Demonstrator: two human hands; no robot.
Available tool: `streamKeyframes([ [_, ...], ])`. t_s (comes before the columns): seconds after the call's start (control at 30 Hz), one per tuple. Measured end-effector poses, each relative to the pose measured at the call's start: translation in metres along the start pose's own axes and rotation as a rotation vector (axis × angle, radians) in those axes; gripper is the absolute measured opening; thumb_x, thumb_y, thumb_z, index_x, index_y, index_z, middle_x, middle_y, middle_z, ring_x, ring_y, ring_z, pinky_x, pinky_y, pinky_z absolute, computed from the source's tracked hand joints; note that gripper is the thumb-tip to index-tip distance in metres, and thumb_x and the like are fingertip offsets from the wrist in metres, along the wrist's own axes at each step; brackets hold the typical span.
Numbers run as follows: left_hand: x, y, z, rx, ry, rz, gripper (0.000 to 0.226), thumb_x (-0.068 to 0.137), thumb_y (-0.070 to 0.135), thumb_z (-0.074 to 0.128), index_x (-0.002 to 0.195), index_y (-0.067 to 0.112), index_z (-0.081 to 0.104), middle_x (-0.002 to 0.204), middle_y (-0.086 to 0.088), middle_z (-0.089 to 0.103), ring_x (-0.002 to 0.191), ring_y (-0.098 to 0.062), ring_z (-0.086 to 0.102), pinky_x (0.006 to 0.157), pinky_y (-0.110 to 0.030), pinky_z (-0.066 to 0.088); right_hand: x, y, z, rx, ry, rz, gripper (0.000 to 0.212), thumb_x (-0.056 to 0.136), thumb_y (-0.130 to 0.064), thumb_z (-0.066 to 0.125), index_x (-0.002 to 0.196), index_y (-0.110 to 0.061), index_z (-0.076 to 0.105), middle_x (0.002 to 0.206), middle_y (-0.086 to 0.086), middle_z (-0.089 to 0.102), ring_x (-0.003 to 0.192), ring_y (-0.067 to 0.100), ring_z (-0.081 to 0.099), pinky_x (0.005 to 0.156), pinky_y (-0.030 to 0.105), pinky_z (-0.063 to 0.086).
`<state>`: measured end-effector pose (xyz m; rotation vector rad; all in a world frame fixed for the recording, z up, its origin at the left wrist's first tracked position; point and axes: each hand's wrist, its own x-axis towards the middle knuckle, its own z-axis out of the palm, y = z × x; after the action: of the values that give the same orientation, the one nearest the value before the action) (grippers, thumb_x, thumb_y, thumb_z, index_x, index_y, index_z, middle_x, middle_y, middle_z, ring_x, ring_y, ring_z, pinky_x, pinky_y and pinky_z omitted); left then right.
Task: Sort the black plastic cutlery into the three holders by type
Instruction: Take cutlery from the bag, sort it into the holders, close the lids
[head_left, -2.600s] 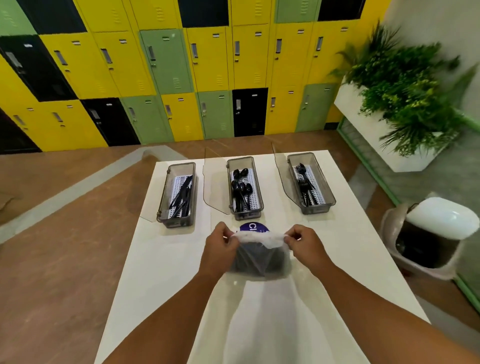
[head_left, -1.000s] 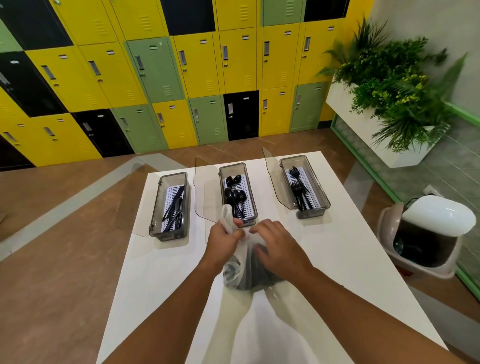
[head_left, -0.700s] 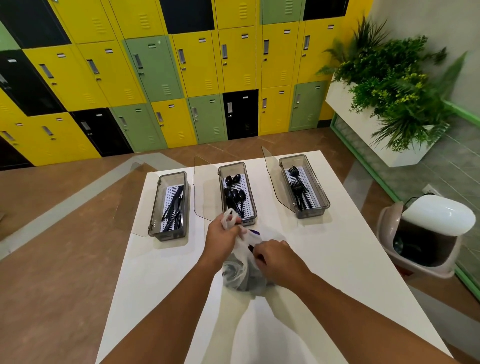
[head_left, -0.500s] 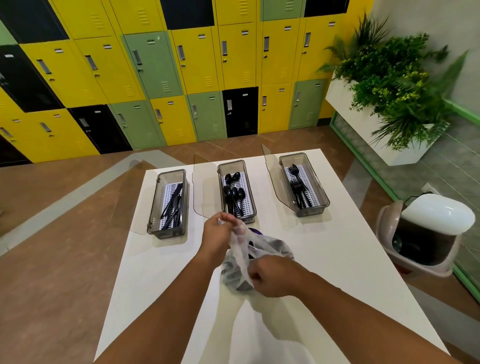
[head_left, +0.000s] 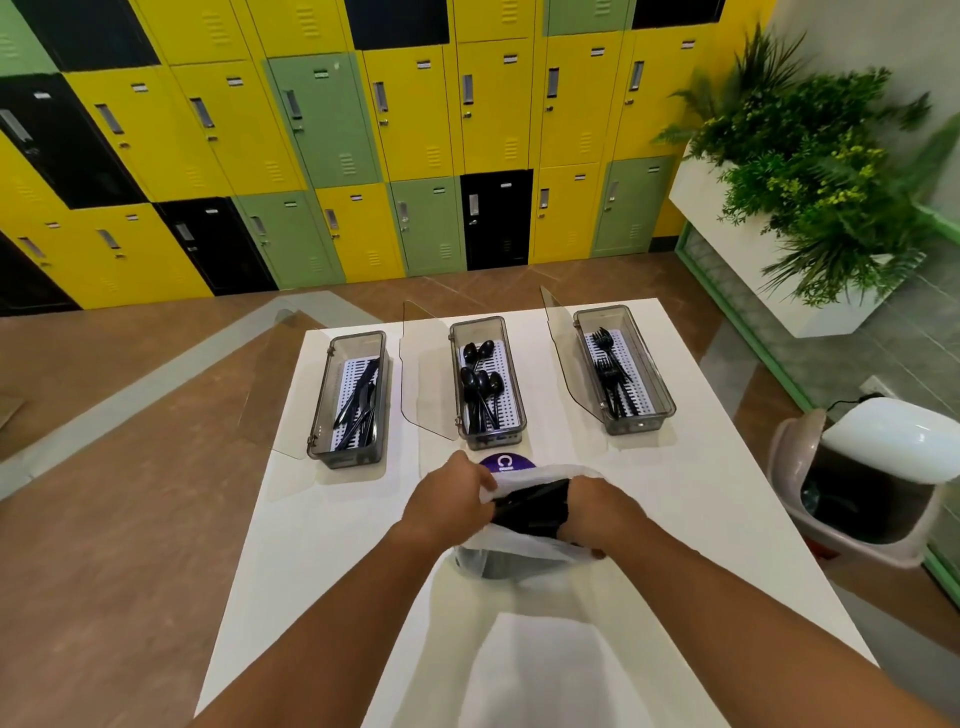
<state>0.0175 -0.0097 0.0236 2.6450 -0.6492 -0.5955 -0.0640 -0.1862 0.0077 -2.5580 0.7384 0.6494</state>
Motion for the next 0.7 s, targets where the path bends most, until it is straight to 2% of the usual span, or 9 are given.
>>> streamKeyframes([
  [0.07, 0.001, -0.003, 0.005, 0.075, 0.016, 0.035, 0.049, 0.091, 0.018, 0.064, 0.139, 0.025, 0.055, 0.126, -0.003, 0.055, 0.108, -0.029, 0.065, 0.089, -0.035, 0.052, -0.001, 0.001, 0.0, -0.047, 0.007, -0.004, 0.031, 0.082, -0.031, 0.068, 0.11, -0.02, 0.066, 0.101, 0.001, 0.068, 0.09, 0.022, 0.067, 0.072, 0.029, 0.052],
  [0.1, 0.0, -0.002, 0.005, 0.062, 0.021, 0.063, 0.056, 0.091, 0.01, 0.061, 0.144, 0.024, 0.049, 0.134, -0.004, 0.052, 0.112, -0.031, 0.063, 0.092, -0.036, 0.051, -0.001, 0.0, -0.001, -0.075, 0.031, -0.018, 0.03, 0.084, -0.029, 0.066, 0.112, -0.019, 0.064, 0.105, 0.002, 0.067, 0.095, 0.024, 0.067, 0.075, 0.03, 0.052],
  [0.2, -0.001, -0.001, 0.004, -0.076, 0.046, 0.107, 0.064, 0.089, -0.004, 0.055, 0.148, 0.02, 0.044, 0.15, 0.001, 0.045, 0.126, -0.029, 0.056, 0.103, -0.036, 0.047, 0.0, -0.017, -0.008, -0.093, 0.177, -0.121, 0.018, 0.089, -0.018, 0.06, 0.107, -0.015, 0.063, 0.106, 0.004, 0.067, 0.095, 0.026, 0.065, 0.073, 0.031, 0.05],
  [0.3, -0.002, 0.002, -0.002, -0.245, 0.091, 0.125, 0.061, 0.089, -0.004, 0.05, 0.144, 0.02, 0.048, 0.148, 0.003, 0.049, 0.129, -0.022, 0.052, 0.104, -0.027, 0.041, 0.01, -0.039, -0.004, -0.088, 0.144, -0.241, 0.022, 0.092, -0.019, 0.059, 0.111, -0.014, 0.069, 0.109, 0.007, 0.07, 0.099, 0.027, 0.065, 0.08, 0.03, 0.05],
  [0.43, -0.002, 0.002, -0.005, -0.302, 0.084, 0.126, 0.061, 0.086, -0.005, 0.048, 0.142, 0.02, 0.05, 0.144, 0.003, 0.052, 0.127, -0.02, 0.053, 0.1, -0.021, 0.038, 0.016, -0.045, 0.007, -0.263, 0.074, -0.213, 0.046, 0.098, -0.035, 0.053, 0.136, -0.01, 0.055, 0.135, 0.013, 0.054, 0.126, 0.032, 0.051, 0.103, 0.038, 0.042],
  [0.5, -0.002, 0.0, -0.003, -0.299, 0.076, 0.127, 0.064, 0.085, -0.006, 0.047, 0.143, 0.02, 0.05, 0.144, 0.004, 0.052, 0.128, -0.02, 0.053, 0.103, -0.022, 0.04, 0.018, -0.043, 0.014, -0.296, 0.038, -0.2, 0.064, 0.095, -0.055, 0.046, 0.143, -0.012, 0.047, 0.142, 0.012, 0.048, 0.132, 0.035, 0.043, 0.111, 0.044, 0.034],
  [0.53, -0.002, 0.0, -0.002, -0.302, 0.07, 0.128, 0.063, 0.086, -0.006, 0.047, 0.143, 0.021, 0.049, 0.145, 0.003, 0.052, 0.128, -0.02, 0.053, 0.105, -0.024, 0.041, 0.019, -0.041, 0.017, -0.289, 0.039, -0.204, 0.067, 0.095, -0.058, 0.044, 0.144, -0.013, 0.046, 0.143, 0.011, 0.047, 0.133, 0.035, 0.042, 0.112, 0.045, 0.032],
  [0.63, -0.003, -0.002, -0.001, -0.319, 0.058, 0.141, 0.061, 0.088, -0.004, 0.048, 0.144, 0.023, 0.049, 0.145, 0.005, 0.052, 0.129, -0.018, 0.052, 0.109, -0.029, 0.042, 0.024, -0.042, 0.021, -0.317, 0.141, -0.258, 0.046, 0.1, -0.037, 0.042, 0.138, -0.012, 0.05, 0.138, 0.009, 0.053, 0.127, 0.032, 0.046, 0.105, 0.042, 0.037],
  [0.7, -0.005, -0.003, 0.0, -0.325, 0.045, 0.16, 0.063, 0.088, -0.004, 0.048, 0.143, 0.026, 0.05, 0.145, 0.008, 0.052, 0.129, -0.016, 0.052, 0.11, -0.028, 0.041, 0.028, -0.041, 0.021, -0.282, 0.171, -0.279, 0.037, 0.101, -0.032, 0.042, 0.131, -0.017, 0.058, 0.13, 0.006, 0.059, 0.119, 0.03, 0.051, 0.098, 0.04, 0.041],
])
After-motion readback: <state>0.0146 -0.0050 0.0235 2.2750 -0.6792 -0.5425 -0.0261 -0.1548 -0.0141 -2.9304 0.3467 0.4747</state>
